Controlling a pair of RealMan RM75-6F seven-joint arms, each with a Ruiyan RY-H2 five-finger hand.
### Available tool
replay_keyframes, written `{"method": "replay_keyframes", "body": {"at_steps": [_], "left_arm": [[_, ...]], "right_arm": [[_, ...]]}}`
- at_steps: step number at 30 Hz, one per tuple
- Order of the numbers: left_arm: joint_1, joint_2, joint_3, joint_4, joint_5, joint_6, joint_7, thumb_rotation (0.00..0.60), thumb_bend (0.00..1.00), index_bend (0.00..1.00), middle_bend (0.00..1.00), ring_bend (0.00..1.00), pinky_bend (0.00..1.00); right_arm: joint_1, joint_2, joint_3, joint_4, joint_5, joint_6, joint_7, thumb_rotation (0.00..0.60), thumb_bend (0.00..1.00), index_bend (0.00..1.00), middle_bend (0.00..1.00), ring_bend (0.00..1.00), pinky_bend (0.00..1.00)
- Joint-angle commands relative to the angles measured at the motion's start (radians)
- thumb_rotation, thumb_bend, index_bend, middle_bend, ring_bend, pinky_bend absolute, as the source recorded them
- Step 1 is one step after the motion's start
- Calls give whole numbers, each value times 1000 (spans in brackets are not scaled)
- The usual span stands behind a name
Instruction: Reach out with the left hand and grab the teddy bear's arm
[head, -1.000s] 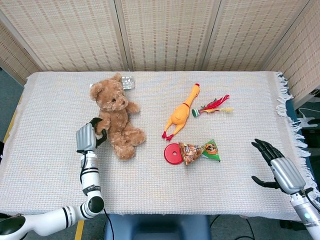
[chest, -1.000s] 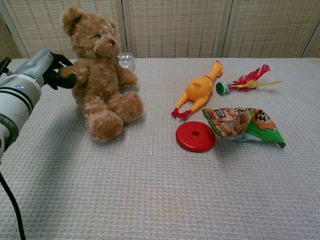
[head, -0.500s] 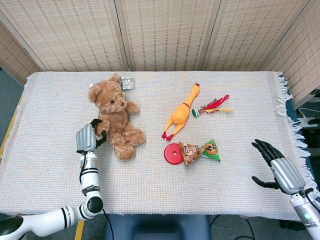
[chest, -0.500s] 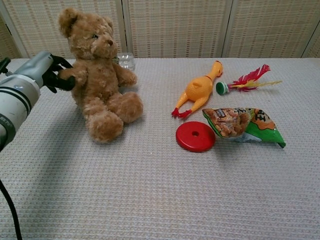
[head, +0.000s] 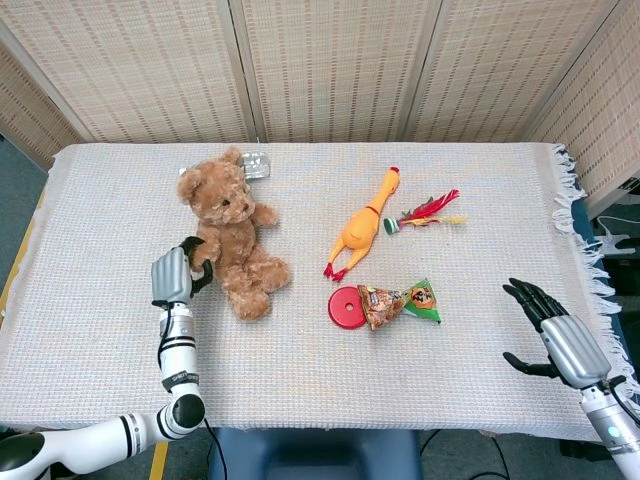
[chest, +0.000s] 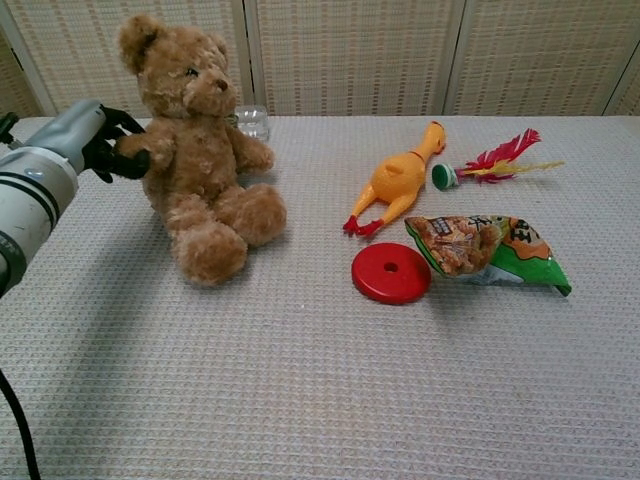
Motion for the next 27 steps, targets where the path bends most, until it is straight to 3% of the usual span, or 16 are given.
{"method": "replay_keyframes", "body": {"at_steps": [1,6,14,17,21,24,27], "left_arm": [[-4,-8,4,15,43,20,-29,600,538,420,467,369,431],[-3,-27,23,55,120,59,-74,600,538,419,467,369,432],[11,-1,23,5,55,7,-30,600,538,436,478,369,432],[12,2,31,17,92,28,-42,600,533,414,461,363,429],[34,48,83,-3,181,24,-80,600,497,258,306,287,412],[73,141,161,-38,262,2,-89,600,472,97,133,156,381],[119,238,228,-68,324,-3,-93,600,446,28,65,83,351]], "right_arm": [[0,0,0,0,0,0,-1,600,112,0,0,0,146],[-1,-1,-1,0,-1,0,-1,600,112,0,0,0,146],[0,0,-1,-2,-1,0,0,600,112,0,0,0,146],[1,-1,2,-1,3,-2,-3,600,112,0,0,0,146],[0,-1,1,-1,4,-2,-2,600,112,0,0,0,146],[-3,1,1,-2,1,5,3,600,111,0,0,0,146],[-4,0,3,0,1,8,0,600,112,0,0,0,146]]}}
